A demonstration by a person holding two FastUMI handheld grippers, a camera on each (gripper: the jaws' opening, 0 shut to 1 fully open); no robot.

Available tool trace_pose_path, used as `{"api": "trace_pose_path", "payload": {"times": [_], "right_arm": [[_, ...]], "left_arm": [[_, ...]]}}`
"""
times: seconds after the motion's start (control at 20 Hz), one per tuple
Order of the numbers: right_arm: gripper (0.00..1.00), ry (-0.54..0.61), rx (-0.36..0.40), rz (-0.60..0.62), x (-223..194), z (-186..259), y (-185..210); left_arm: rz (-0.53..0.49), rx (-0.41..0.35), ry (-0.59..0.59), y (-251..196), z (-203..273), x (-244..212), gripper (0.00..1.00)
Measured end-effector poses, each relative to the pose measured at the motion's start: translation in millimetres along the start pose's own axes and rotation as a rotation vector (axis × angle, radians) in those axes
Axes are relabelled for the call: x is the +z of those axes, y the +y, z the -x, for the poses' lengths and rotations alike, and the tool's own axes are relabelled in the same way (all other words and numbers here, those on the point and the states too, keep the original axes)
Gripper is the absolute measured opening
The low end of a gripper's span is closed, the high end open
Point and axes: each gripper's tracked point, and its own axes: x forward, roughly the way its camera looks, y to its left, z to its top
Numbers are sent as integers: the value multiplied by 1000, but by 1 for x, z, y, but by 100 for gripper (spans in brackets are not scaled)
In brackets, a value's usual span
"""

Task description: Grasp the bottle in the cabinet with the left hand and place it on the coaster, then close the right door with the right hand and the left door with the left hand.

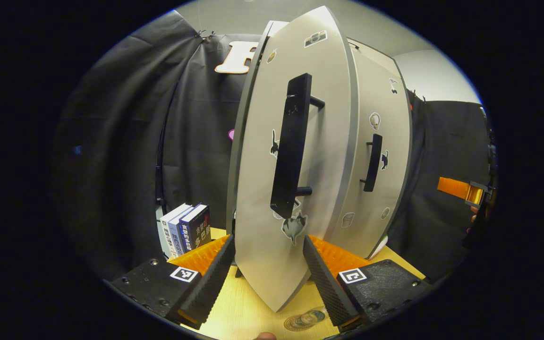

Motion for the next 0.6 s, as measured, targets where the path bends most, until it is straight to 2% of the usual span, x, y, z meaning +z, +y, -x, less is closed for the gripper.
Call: {"api": "trace_pose_path", "payload": {"times": [0.15, 0.2, 0.25, 0.35, 0.4, 0.55, 0.6], "right_arm": [[96, 0, -12, 4, -2, 0, -3], [92, 2, -14, 1, -3, -1, -4], [96, 6, -16, -2, -4, -1, -4], [96, 10, -21, -6, -6, -1, -5], [93, 10, -25, -6, -6, -1, -6], [93, 9, -42, -4, -6, 0, -12], [96, 11, -48, -6, -6, 0, -14]], "left_arm": [[-3, -14, -1, -6, -6, 2, 93], [3, -25, -3, -10, -9, 2, 93], [8, -38, -3, -12, -10, 2, 93], [14, -78, -1, -25, -16, 0, 93], [12, -99, -5, -35, -19, 2, 93], [-9, -142, -6, -54, -24, 4, 93], [-20, -148, -4, -57, -26, 3, 93]]}}
